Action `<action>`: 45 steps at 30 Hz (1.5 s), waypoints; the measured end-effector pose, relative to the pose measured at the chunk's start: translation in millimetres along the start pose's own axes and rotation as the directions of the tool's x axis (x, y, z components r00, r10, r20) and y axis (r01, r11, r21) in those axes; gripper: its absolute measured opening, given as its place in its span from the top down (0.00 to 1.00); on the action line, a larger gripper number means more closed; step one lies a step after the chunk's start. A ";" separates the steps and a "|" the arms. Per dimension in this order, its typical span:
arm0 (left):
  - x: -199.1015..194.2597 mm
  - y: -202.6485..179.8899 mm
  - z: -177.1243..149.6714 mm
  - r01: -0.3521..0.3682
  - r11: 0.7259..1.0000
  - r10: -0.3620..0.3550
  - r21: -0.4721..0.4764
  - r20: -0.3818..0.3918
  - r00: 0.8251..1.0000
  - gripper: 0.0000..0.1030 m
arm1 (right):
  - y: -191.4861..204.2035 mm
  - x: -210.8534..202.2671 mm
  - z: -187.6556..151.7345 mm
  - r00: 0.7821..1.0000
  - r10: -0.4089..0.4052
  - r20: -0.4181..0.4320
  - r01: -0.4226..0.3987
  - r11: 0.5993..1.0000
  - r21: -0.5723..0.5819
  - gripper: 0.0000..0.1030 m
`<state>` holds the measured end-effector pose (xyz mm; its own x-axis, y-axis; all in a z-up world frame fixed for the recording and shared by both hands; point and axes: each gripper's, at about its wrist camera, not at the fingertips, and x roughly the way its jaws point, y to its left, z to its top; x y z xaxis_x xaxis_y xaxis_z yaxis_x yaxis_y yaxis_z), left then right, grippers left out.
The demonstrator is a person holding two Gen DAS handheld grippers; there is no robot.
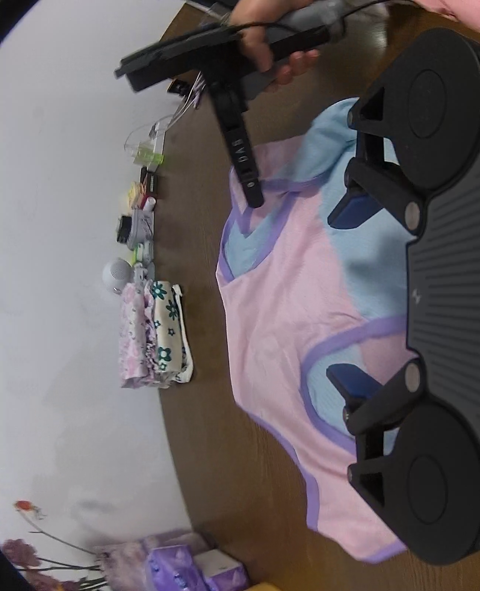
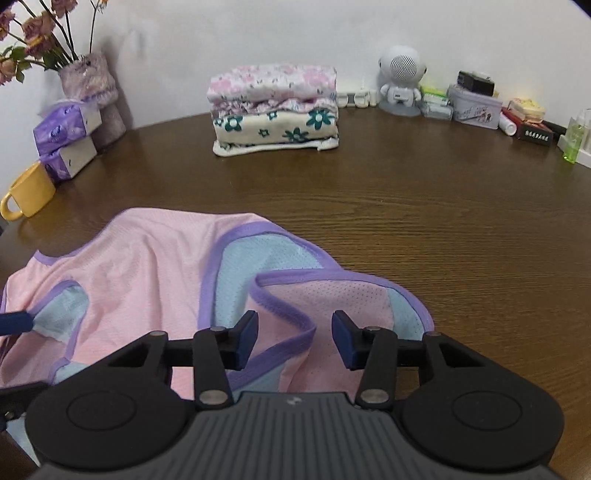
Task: Fold clothes
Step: 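Open both grippers and release the spread garment, then pinch the purple-trimmed edge with the right gripper and pull it outward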
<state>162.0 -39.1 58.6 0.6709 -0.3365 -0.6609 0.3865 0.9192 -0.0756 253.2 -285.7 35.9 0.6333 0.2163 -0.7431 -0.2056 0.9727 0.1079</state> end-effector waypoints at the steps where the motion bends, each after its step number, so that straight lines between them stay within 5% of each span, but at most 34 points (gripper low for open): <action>1: 6.6 -0.4 2.7 0.008 1.000 -0.008 -0.013 -0.005 1.000 0.23 | -0.9 2.0 0.7 1.000 0.003 -0.007 -0.003 1.000 -0.001 0.56; 9: 43.1 -4.0 11.1 0.074 0.997 -0.075 -0.027 -0.036 0.997 0.23 | -2.3 6.3 0.3 1.000 0.000 -0.029 -0.001 0.999 -0.040 0.58; 16: 57.4 -3.4 8.5 0.064 0.998 -0.064 -0.011 -0.052 0.997 0.23 | 2.1 5.6 1.0 0.999 -0.001 -0.032 -0.002 0.997 -0.074 0.88; 29: 60.7 -10.6 1.3 0.037 0.998 -0.035 0.049 -0.040 0.999 0.19 | 9.1 -6.3 -2.9 0.999 -0.048 0.005 0.048 0.987 -0.155 0.95; 36: 60.2 -10.8 -0.5 0.029 0.998 -0.027 0.049 -0.035 0.999 0.18 | -5.1 -33.0 -4.8 0.997 -0.048 0.055 0.053 0.993 -0.107 0.98; 45: 60.5 -13.6 -2.9 0.010 0.998 -0.009 0.060 -0.028 1.000 0.18 | -73.0 -77.0 -33.7 0.993 -0.079 0.092 0.070 0.993 0.100 0.98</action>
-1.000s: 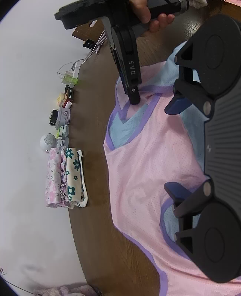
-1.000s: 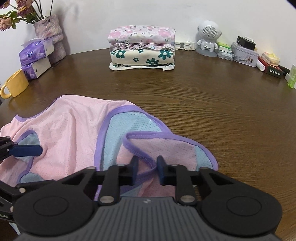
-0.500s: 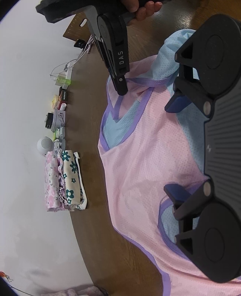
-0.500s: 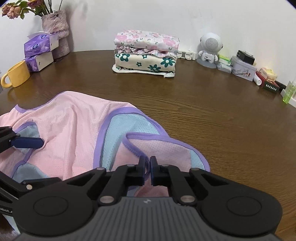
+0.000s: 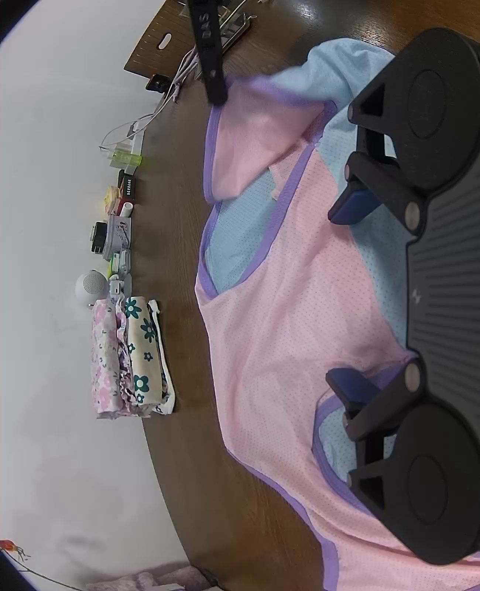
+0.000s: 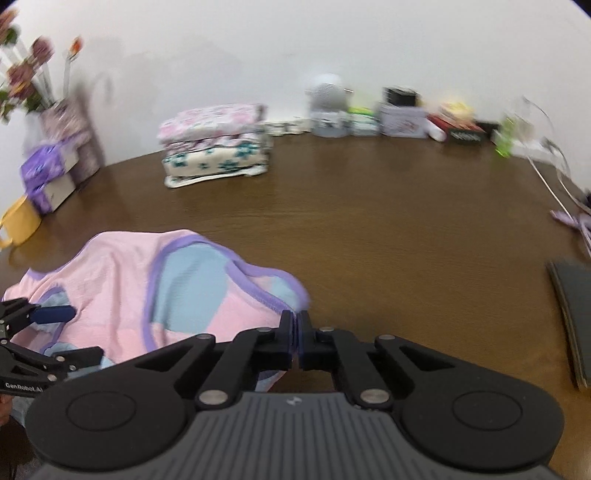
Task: Fold clothes
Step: 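Pinch the purple-trimmed edge with the right gripper and pull it outward, then smooth the garment flat with the right gripper holding its trim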
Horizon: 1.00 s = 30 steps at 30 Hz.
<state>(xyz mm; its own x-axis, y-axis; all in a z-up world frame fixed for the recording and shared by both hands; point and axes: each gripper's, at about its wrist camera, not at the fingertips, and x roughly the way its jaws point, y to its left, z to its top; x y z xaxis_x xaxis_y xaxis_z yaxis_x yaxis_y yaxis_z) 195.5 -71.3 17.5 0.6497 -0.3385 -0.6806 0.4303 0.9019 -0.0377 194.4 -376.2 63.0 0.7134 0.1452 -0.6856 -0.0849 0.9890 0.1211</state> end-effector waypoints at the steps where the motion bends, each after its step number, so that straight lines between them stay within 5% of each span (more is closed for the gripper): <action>1: 0.2 -0.2 -0.4 -0.003 1.000 0.003 0.001 0.001 1.000 0.18 | -7.6 -2.6 -3.8 1.000 -0.009 0.001 0.009 1.000 0.019 0.98; 10: 0.4 -3.9 -4.1 -0.040 0.999 0.040 0.002 0.010 0.999 0.17 | -58.8 -27.0 -49.1 0.998 -0.056 -0.019 0.058 0.985 0.161 0.98; 20: 0.1 -5.4 -5.5 -0.053 0.999 0.053 0.005 0.016 0.998 0.15 | -68.5 -42.6 -83.3 0.996 -0.080 -0.048 0.088 0.976 0.199 0.98; 24: 0.0 -6.1 -6.0 -0.059 0.998 0.059 0.006 0.018 0.998 0.15 | -63.6 -52.6 -72.3 0.997 -0.078 -0.010 0.078 0.978 0.191 0.90; 27: -0.9 -5.6 -6.1 -0.057 0.998 0.057 0.002 0.017 0.998 0.15 | -53.3 -53.4 -54.8 0.998 -0.042 0.040 0.035 0.985 0.167 0.66; 30: -3.9 -4.8 -5.5 -0.045 0.999 0.045 -0.012 0.010 0.999 0.15 | -36.9 -36.7 -35.3 0.999 0.014 0.031 -0.018 0.991 0.132 0.65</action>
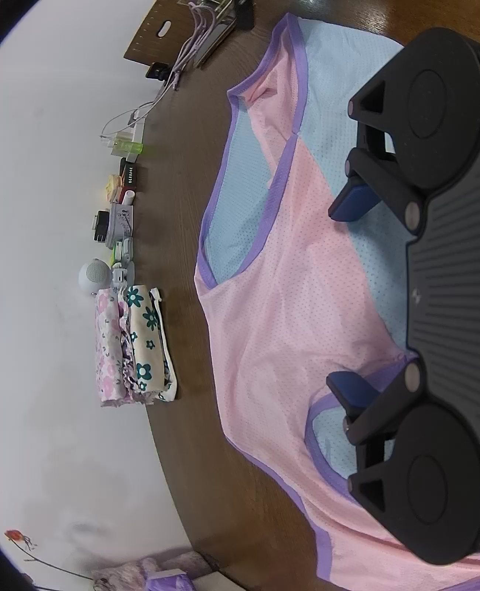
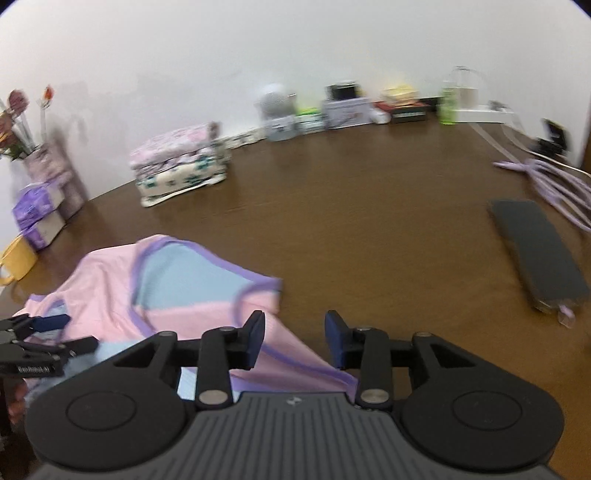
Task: Fold clothes
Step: 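Smooth the garment flat with the right gripper holding its trim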
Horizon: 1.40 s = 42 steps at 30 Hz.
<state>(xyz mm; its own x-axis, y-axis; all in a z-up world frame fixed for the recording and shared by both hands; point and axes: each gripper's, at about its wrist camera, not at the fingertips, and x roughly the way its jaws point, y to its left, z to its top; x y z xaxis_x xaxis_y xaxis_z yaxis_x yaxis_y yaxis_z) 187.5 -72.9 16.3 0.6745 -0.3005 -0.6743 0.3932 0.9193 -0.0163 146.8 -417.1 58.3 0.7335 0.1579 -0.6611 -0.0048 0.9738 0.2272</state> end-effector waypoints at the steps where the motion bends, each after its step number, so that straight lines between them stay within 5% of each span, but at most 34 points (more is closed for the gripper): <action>1: -1.4 0.8 1.0 0.013 1.000 -0.013 -0.004 -0.006 1.000 0.15 | 6.3 10.2 5.5 1.000 0.014 -0.017 -0.014 1.000 -0.003 0.65; 9: -30.2 -2.0 -3.4 0.034 0.998 -0.036 0.054 0.042 0.998 0.16 | 26.9 70.9 29.9 0.992 0.017 -0.123 -0.014 1.000 0.022 0.65; 13: -31.9 -6.8 -10.8 0.061 0.994 -0.062 0.086 0.016 0.998 0.16 | 26.3 78.4 31.5 0.992 -0.013 -0.122 0.013 1.000 0.005 0.93; 16: -31.5 -8.1 -14.3 0.069 0.993 -0.070 0.096 0.008 0.998 0.16 | 23.4 80.0 34.8 0.994 -0.023 -0.110 0.021 1.000 -0.018 0.96; 31: -26.3 -7.7 -21.8 0.050 0.992 -0.050 0.117 -0.004 0.999 0.16 | -10.7 92.1 50.7 0.998 0.021 -0.063 -0.026 0.997 -0.077 0.95; 42: -26.8 -9.6 -24.5 0.041 0.990 -0.041 0.131 0.002 0.999 0.15 | -26.4 85.6 46.5 0.996 -0.069 -0.056 0.063 0.992 -0.108 0.82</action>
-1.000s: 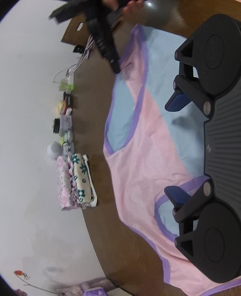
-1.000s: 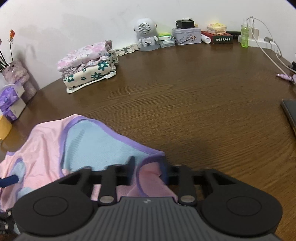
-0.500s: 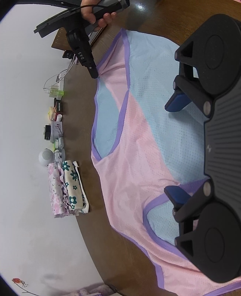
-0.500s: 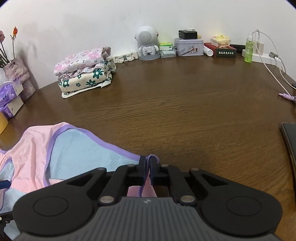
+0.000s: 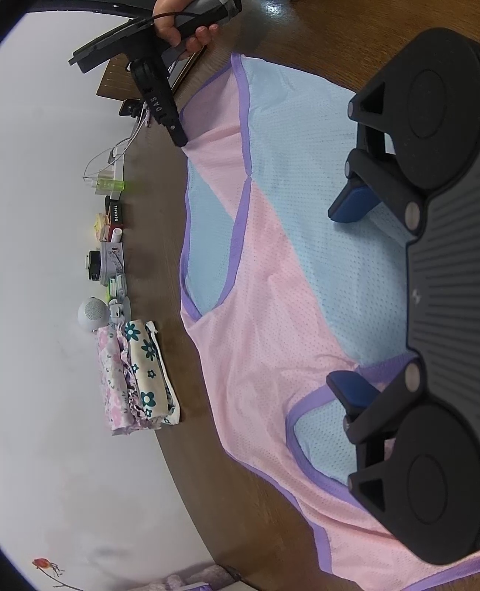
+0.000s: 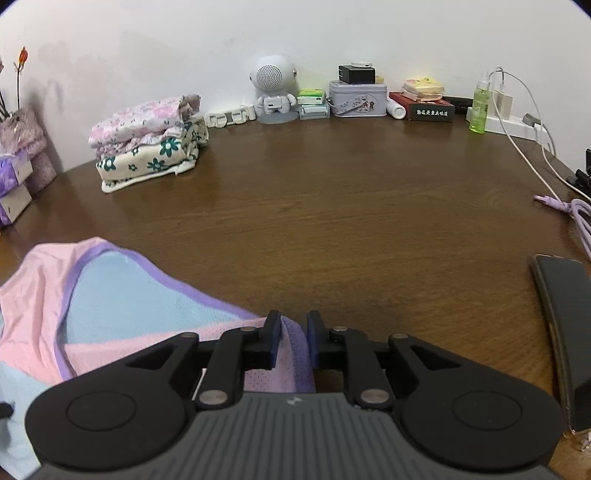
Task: Fold clothes
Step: 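Smooth the garment flat with the right gripper holding its trim, then open the right gripper and release the purple trim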
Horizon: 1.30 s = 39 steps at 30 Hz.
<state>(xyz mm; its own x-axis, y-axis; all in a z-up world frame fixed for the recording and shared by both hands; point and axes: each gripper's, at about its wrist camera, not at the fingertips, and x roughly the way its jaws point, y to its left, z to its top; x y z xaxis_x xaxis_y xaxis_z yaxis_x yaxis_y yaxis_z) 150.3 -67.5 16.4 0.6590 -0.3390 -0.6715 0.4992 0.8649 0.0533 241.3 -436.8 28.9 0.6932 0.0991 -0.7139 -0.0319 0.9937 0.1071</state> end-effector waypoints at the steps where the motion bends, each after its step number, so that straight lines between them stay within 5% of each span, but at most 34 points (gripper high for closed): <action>1: 0.1 -0.1 0.0 -0.001 1.000 0.001 0.001 0.000 1.000 0.15 | -0.4 -1.3 -1.8 1.000 -0.008 -0.001 0.008 1.000 -0.004 0.76; 3: 0.4 -0.4 0.0 -0.003 1.000 0.003 0.003 0.001 1.000 0.15 | -3.2 -6.7 -4.3 1.000 -0.023 0.013 0.023 1.000 0.007 0.65; 7: 0.2 0.0 0.0 -0.004 1.000 0.004 -0.002 0.002 1.000 0.15 | -8.5 -20.9 -9.9 0.998 -0.043 0.052 0.041 0.998 0.049 0.64; 14: -10.8 8.4 1.0 0.004 0.999 -0.004 -0.052 0.015 1.000 0.15 | 18.9 -49.8 -35.2 0.994 0.068 0.086 -0.073 0.996 0.055 0.60; 26: -54.0 55.8 -19.4 -0.054 0.976 0.058 -0.210 0.015 0.998 0.17 | 97.7 -51.6 -54.0 0.970 0.241 0.031 -0.236 0.964 -0.124 0.58; 29: -53.5 64.4 -17.0 -0.025 0.965 0.029 -0.259 0.013 0.999 0.29 | 114.7 -43.6 -52.4 0.968 0.252 0.011 -0.246 0.952 -0.181 0.60; 31: -49.5 67.4 -13.1 0.016 0.957 -0.014 -0.289 0.008 1.000 0.46 | 123.7 -39.3 -51.3 0.966 0.257 -0.001 -0.252 0.944 -0.213 0.61; 39: -25.1 56.8 1.0 0.050 0.955 -0.072 -0.291 -0.064 0.995 0.68 | 135.3 -26.0 -47.8 0.965 0.254 -0.064 -0.261 0.920 -0.293 0.69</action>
<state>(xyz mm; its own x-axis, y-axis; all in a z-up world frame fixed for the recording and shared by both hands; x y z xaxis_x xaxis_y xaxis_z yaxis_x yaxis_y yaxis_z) 162.7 -10.2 37.0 0.5843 -0.3759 -0.7192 0.3466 0.9169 -0.1977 184.6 -302.4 28.9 0.6150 0.3510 -0.7061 -0.4213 0.9032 0.0821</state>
